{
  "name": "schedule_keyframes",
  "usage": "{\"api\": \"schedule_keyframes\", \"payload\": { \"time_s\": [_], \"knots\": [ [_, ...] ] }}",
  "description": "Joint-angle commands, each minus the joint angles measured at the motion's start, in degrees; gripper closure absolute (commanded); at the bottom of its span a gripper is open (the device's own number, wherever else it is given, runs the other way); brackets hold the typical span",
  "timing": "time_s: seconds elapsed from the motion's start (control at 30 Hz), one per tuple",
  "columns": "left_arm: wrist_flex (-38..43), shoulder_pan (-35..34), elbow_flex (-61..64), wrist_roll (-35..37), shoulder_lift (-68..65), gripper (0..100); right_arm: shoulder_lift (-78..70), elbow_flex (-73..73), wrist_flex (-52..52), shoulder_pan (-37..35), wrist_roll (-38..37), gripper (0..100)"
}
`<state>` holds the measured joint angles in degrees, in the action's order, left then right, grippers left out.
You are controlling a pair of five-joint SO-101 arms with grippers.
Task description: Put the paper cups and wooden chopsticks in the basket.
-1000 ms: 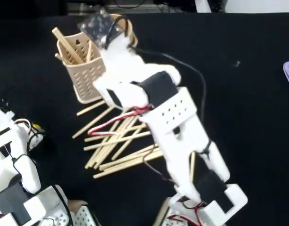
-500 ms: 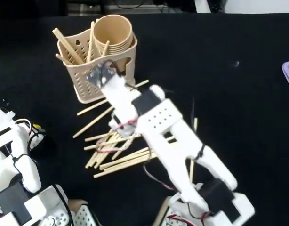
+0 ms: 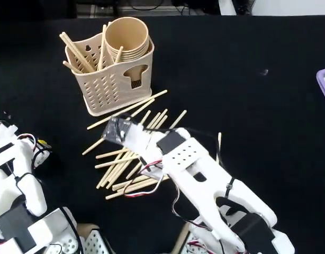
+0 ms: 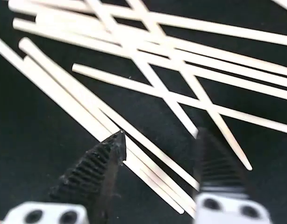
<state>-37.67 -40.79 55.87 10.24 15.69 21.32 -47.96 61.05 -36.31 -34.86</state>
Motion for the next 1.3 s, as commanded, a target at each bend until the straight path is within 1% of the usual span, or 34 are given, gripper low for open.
{"api": "schedule_keyframes", "payload": {
  "time_s": [0.0,0.17,0.37,0.47,0.57,0.7,0.73,0.77,0.83,0.87,1.0,1.2,1.27],
  "knots": [
    [0.9,0.7,-1.9,0.3,-0.1,76,2.6,-1.9,-3.3,1.5,-4.6,67.4],
    [0.9,0.7,-1.9,0.3,-0.1,76,2.6,-7.5,-8.2,1.3,-7.6,67.4],
    [0.9,0.7,-1.9,0.3,-0.1,76,2.6,-12.4,-7.3,-0.2,-14.7,67.4],
    [0.9,0.7,-1.9,0.3,-0.1,76,2.6,-13.7,-7.9,-0.4,-16.0,68.1],
    [0.9,0.7,-1.9,0.3,-0.1,76,2.6,-13.8,-7.9,-0.4,-16.1,76.6],
    [0.9,0.7,-1.9,0.3,-0.1,76,3.0,-13.8,-7.8,-0.2,-15.7,98.7],
    [0.9,0.7,-1.9,0.3,-0.1,76,3.0,-13.5,-7.5,-0.2,-15.6,98.8],
    [0.9,0.7,-1.9,0.3,-0.1,76,3.0,-13.0,-6.9,-0.1,-15.6,96.3],
    [0.9,0.7,-1.9,0.3,-0.1,76,3.1,-10.8,-3.5,-0.2,-14.2,97.7],
    [0.9,0.7,-1.9,0.3,-0.1,76,3.1,-8.7,-1.1,-0.4,-13.5,99.0],
    [0.9,0.7,-1.9,0.3,-0.1,76,3.1,-0.3,8.9,-0.5,-11.5,98.8],
    [0.9,0.7,-1.9,0.3,-0.1,76,3.1,3.3,10.4,-0.6,-11.3,98.8],
    [0.9,0.7,-1.9,0.3,-0.1,76,3.1,4.4,10.7,-0.6,-10.1,98.8]
  ]
}}
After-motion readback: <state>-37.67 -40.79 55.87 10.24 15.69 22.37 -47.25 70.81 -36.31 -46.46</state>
